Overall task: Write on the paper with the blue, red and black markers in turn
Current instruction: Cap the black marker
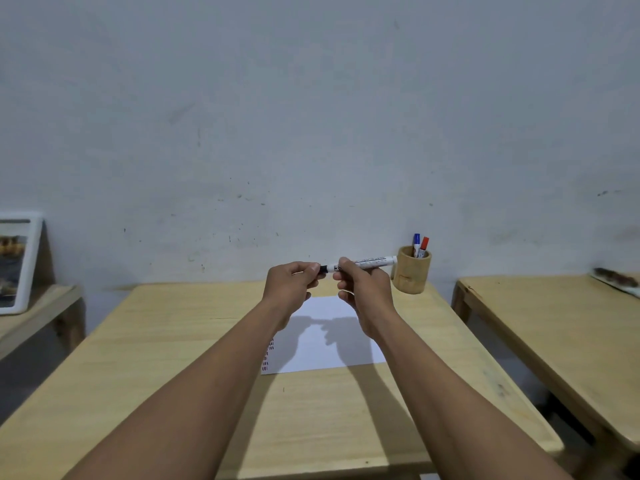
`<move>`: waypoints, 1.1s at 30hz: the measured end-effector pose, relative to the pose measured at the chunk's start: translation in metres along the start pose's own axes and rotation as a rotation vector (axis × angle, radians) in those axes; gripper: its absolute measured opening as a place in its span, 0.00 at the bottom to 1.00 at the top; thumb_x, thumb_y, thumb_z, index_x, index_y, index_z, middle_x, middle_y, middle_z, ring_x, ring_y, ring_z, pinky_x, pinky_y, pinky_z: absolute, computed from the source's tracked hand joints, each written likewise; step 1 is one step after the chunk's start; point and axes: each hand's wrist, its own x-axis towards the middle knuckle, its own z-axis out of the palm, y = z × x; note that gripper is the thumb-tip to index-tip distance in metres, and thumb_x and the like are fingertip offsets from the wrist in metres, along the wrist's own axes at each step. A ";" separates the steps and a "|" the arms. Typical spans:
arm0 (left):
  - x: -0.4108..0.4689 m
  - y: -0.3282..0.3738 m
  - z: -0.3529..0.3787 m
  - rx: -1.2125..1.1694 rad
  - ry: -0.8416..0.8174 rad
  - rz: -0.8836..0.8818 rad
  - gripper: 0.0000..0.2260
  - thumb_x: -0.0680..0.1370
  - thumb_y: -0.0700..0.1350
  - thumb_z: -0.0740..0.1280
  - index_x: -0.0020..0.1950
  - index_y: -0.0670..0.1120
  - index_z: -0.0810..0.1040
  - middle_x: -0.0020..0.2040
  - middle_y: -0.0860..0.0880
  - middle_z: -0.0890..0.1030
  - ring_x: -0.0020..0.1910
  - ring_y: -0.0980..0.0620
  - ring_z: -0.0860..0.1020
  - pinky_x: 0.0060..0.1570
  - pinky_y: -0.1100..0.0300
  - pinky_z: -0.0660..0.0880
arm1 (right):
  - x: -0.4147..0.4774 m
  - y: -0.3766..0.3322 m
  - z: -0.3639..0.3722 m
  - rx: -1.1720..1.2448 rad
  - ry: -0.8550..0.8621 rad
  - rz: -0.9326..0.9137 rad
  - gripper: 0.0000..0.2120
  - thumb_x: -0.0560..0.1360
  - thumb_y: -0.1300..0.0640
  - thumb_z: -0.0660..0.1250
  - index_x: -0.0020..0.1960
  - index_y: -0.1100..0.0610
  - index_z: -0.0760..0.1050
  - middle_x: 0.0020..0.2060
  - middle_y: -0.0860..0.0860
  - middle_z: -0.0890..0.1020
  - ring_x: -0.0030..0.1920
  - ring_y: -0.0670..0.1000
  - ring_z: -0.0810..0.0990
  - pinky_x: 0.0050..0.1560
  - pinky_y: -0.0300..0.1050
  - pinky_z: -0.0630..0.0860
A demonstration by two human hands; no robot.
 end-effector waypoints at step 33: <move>0.044 0.019 0.110 0.402 0.022 0.376 0.13 0.83 0.48 0.59 0.53 0.48 0.83 0.47 0.50 0.86 0.50 0.49 0.82 0.46 0.58 0.71 | 0.061 -0.052 -0.085 -0.887 0.156 -0.346 0.08 0.81 0.55 0.67 0.50 0.57 0.83 0.35 0.53 0.82 0.38 0.52 0.78 0.41 0.45 0.71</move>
